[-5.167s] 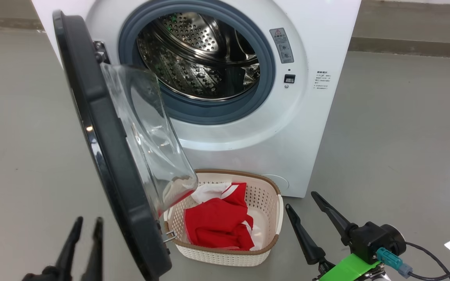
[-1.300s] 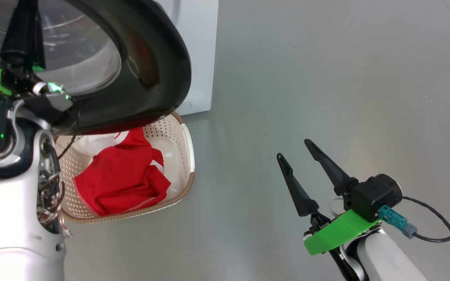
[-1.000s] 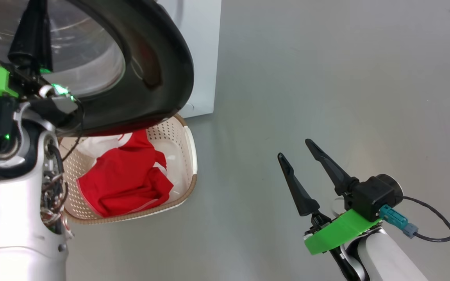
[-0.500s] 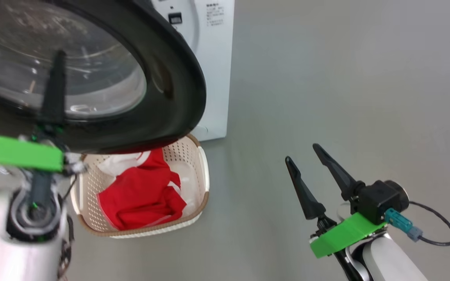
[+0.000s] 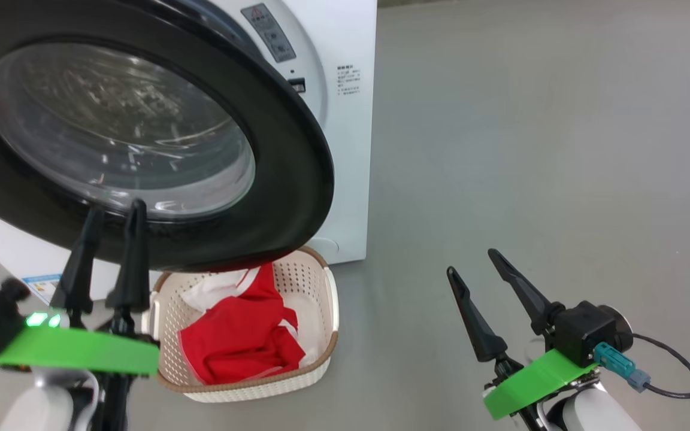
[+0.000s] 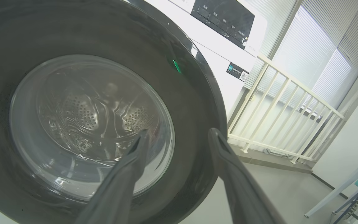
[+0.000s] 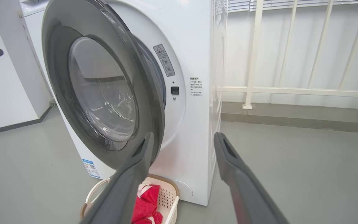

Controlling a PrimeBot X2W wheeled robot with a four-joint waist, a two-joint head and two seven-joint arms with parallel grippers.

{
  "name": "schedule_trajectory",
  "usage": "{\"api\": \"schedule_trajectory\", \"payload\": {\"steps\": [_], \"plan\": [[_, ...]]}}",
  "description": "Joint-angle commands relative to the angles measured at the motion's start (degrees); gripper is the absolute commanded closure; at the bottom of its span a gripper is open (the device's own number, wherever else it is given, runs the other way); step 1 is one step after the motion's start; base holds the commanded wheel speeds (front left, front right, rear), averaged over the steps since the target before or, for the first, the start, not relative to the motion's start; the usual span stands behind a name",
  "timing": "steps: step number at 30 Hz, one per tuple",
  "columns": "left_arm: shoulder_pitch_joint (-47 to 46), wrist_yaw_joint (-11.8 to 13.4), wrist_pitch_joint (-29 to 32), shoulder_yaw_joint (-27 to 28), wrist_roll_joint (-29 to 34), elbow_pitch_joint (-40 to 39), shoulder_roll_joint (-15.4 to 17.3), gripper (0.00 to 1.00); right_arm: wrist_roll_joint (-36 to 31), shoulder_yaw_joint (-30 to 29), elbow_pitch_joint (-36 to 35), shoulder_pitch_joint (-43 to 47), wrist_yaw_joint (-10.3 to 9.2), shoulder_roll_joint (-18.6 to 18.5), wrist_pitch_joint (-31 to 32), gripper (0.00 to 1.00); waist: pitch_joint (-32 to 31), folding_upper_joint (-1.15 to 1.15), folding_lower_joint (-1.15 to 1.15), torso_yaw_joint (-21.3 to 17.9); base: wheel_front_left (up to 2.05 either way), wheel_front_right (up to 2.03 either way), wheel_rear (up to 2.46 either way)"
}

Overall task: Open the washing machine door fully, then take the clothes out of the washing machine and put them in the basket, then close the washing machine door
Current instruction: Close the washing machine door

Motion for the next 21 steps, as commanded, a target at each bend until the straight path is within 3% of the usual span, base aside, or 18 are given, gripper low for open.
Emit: {"api": "schedule_trajectory", "payload": {"steps": [1,5,21], "plan": [[0.2,0.8,-0.9,1.7,2.2,-2.1,2.4,0.00,-0.4,0.9,-1.3,0.0,0.35,-0.3,-0.4,0.00,-1.3,0.00,0.00,0.5,0.00,0.00,0.00],[3.8,2.6,-2.3,1.4,7.6,-3.6,2.8,0.00,-0.4,0.7,-1.4,0.9,0.35,-0.5,-0.4,0.00,-2.3,0.00,0.00,0.5,0.00,0.00,0.00],[15.5,5.4,-2.9,4.4,23.0,-3.4,-0.1,0.00,-0.7,-1.5,-2.7,4.4,0.35,-0.9,-0.4,0.00,-4.7,0.00,0.00,1.1,0.00,0.00,0.00]]}}
